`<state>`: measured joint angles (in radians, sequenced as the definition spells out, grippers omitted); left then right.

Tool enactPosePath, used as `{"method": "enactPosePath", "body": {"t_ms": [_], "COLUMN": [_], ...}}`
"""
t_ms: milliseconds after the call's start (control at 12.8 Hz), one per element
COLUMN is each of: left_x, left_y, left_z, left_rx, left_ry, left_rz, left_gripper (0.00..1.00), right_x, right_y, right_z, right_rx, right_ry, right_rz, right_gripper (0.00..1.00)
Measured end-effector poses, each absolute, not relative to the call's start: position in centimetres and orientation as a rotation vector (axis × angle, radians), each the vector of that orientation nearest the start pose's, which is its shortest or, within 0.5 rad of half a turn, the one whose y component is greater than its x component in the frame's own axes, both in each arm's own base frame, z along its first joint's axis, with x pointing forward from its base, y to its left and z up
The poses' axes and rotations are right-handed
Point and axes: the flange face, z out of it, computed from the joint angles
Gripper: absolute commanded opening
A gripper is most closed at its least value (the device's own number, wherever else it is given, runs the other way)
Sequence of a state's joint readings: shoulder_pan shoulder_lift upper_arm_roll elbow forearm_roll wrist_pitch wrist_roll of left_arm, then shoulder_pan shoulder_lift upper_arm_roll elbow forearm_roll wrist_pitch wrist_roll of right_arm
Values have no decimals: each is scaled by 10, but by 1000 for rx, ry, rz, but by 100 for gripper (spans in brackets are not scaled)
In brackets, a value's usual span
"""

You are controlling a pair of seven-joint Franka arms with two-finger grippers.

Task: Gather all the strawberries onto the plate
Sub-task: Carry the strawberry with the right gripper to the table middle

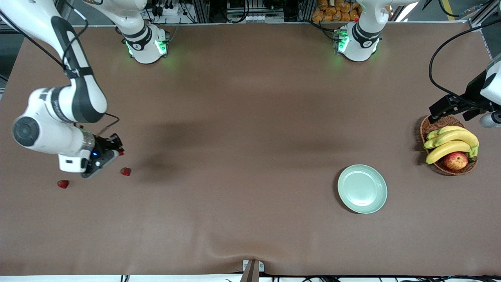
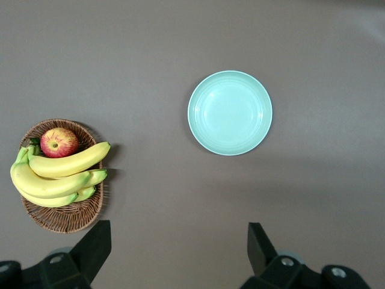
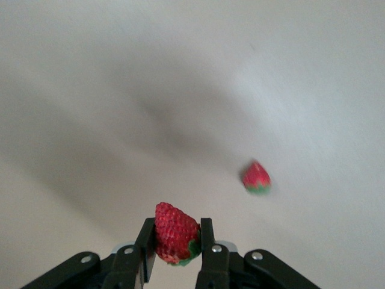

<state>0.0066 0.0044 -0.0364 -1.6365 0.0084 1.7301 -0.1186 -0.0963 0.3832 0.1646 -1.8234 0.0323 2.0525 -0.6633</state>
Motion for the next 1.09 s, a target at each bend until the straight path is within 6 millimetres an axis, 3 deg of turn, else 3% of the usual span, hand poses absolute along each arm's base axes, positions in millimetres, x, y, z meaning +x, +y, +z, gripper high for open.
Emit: {"method": "enactPosePath", "body": {"t_ms": [234, 390, 546, 780, 936, 1092], "left_x": [570, 570, 570, 570, 570, 570], "left_y": [-18, -19, -20, -19, -19, -19], "left_z": [605, 605, 604, 604, 603, 603], "left_rx": [-3134, -3135, -3135, -3135, -3135, -3135], "left_ry": [-134, -129, -128, -129, -130, -130], "left_rz": [-140, -139, -137, -136, -135, -135], "left_gripper": [100, 100, 100, 100, 100, 100], "right_x": [649, 655, 652, 644, 633, 617], "right_y": [102, 153, 190, 247, 298, 347], "right_z": [292, 273, 263, 276, 283, 276], "right_rx": [-2752, -2689, -2636, -2573, -2541, -2509], "right_ry": [-1135, -1166, -1166, -1215, -1298, -1370], "right_rz": [149, 116, 103, 43, -52, -142], "right_gripper": [0, 0, 0, 0, 0, 0]}}
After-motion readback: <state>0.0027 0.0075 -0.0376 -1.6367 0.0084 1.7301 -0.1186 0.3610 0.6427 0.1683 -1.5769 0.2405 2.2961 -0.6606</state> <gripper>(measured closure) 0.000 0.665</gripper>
